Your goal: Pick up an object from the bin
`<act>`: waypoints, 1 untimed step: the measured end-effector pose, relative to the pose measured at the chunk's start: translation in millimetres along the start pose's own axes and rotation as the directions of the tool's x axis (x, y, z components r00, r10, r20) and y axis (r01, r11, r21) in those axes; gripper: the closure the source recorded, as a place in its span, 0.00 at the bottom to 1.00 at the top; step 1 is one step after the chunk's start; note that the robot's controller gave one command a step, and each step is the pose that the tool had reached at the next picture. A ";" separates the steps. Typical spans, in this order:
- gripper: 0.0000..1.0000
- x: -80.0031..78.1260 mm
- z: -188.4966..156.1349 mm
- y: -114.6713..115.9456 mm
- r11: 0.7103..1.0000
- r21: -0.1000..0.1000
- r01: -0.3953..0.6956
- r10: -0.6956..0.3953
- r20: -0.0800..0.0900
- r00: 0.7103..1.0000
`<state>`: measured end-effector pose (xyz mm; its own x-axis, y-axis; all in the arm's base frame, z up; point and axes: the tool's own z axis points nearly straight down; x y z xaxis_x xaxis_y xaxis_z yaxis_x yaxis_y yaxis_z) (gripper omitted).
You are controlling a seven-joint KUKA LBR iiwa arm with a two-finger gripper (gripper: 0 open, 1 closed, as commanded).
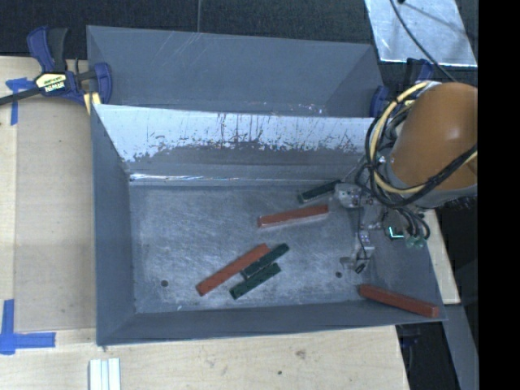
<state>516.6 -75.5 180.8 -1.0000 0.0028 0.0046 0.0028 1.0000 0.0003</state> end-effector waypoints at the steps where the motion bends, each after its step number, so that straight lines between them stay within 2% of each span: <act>1: 0.00 -16.5 111.4 97.3 0.953 0.002 0.302 -0.302 0.008 0.953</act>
Offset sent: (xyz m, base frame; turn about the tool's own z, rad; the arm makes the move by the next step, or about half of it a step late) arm 0.0153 0.0962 -0.1108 -0.3077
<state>532.9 21.8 69.4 -0.9540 -0.2997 -0.0034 -0.2997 0.9540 -0.0001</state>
